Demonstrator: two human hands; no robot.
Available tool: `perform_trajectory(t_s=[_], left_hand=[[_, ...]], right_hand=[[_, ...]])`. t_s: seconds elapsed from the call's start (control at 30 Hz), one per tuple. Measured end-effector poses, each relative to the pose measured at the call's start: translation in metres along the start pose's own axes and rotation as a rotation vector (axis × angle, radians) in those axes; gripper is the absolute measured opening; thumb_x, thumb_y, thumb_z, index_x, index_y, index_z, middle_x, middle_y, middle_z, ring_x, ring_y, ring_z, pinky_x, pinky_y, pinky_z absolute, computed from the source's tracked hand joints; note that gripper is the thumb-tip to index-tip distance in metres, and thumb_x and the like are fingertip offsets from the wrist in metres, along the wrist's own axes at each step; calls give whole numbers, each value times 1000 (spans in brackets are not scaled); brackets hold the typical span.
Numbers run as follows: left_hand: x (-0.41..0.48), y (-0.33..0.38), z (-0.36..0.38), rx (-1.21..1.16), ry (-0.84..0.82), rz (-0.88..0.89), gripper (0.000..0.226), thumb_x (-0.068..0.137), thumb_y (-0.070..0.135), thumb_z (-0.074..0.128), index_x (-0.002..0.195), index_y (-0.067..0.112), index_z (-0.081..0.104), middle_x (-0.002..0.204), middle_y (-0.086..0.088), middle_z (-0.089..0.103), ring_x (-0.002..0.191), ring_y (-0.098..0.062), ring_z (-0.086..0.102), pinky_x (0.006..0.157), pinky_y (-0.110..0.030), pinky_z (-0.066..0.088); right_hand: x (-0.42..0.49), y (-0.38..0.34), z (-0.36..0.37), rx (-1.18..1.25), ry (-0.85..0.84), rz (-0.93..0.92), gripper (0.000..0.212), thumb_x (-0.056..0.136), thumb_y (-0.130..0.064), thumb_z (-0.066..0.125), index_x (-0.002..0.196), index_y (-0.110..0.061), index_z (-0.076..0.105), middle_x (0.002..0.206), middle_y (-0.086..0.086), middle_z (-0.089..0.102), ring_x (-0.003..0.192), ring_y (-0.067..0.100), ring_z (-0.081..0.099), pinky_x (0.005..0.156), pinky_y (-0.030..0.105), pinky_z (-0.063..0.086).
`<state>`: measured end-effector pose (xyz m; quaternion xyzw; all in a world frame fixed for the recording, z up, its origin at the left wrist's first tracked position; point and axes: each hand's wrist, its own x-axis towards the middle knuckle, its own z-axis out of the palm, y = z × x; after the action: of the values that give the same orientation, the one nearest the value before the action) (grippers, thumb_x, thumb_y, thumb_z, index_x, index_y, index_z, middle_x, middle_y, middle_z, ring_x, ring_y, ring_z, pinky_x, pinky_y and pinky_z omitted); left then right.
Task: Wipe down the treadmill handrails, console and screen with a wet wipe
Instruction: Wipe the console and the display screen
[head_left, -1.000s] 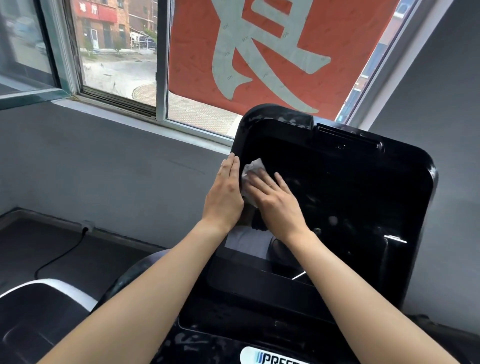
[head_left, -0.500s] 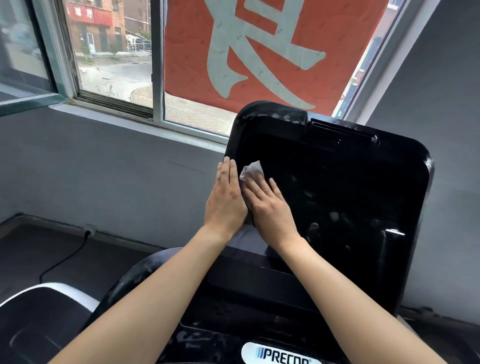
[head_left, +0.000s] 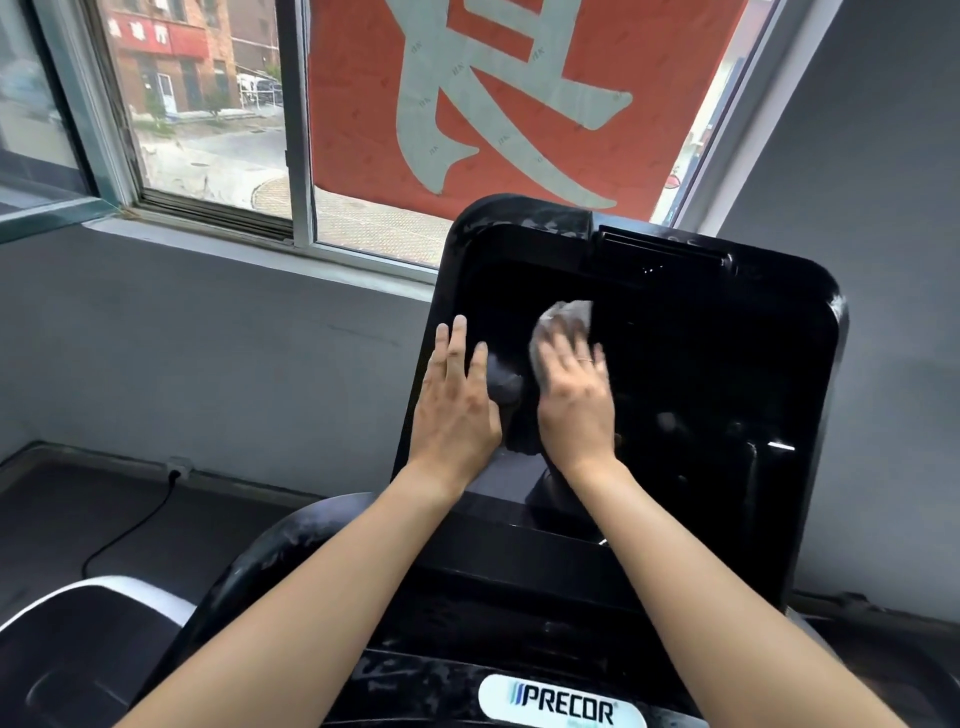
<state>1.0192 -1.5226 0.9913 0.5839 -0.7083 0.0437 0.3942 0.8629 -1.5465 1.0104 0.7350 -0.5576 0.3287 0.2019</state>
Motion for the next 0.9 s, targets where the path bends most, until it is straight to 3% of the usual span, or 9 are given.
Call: perform_trajectory(t_s=[0.1,0.17,0.23,0.33,0.4,0.53,0.6,0.67,0.9], left_hand=[[0,6,2,13,-6,1,67,91,12,54,155,6,38,171,-16,7,159,-33,-5,128,-46,18],[1,9,2,25,-8,-10,66,92,15,54,156,6,37,171,-15,7,159,-33,-7,128,-47,19],[1,10,2,48,-8,-3,65,93,16,53,156,5,37,172,-15,9,159,-32,-6,129,-46,17],[1,10,4,89,-8,36,63,95,16,52,155,2,38,171,-15,11,160,-30,-3,130,-45,12],[1,13,5,102,-18,55,63,95,17,52,155,2,37,171,-16,12,160,-29,-2,130,-44,11],[2,22,8,82,-37,85,63,96,18,52,155,3,36,170,-16,15,160,-29,1,130,-44,10],[2,28,10,73,-52,100,64,97,19,52,156,3,34,171,-15,15,160,-28,1,130,-44,12],[2,32,12,73,-68,116,64,98,20,51,157,5,33,171,-14,15,160,-28,2,129,-45,14],[1,40,15,95,-80,120,63,99,23,49,157,6,33,170,-14,18,159,-28,8,129,-47,16]], right_hand=[[-6,10,-3,-44,-73,-225,59,100,-6,49,157,-13,39,166,3,31,157,22,18,127,51,19],[-1,22,-9,-86,-72,-232,57,100,-6,46,156,-16,42,166,1,32,157,19,19,128,49,15],[3,32,-14,-86,-27,-92,56,100,-10,36,155,-18,44,165,0,35,156,19,22,128,49,12],[5,34,-14,7,100,231,59,97,-2,43,154,-16,45,164,3,37,156,24,23,127,52,13],[3,24,-10,41,135,312,57,97,-3,40,154,-11,45,164,7,36,156,30,22,126,52,14],[-6,10,-8,-2,11,67,58,99,-15,29,156,-12,40,164,6,34,156,28,23,127,50,14],[-11,22,-12,-93,-52,-120,59,99,-16,35,158,-12,37,166,6,31,156,26,22,127,51,17],[-12,37,-16,-141,-60,-168,59,100,-13,42,158,-14,36,166,5,30,156,24,22,126,51,20],[-21,65,-28,-136,109,236,61,98,-13,33,158,-11,36,166,5,31,155,28,25,126,51,21]])
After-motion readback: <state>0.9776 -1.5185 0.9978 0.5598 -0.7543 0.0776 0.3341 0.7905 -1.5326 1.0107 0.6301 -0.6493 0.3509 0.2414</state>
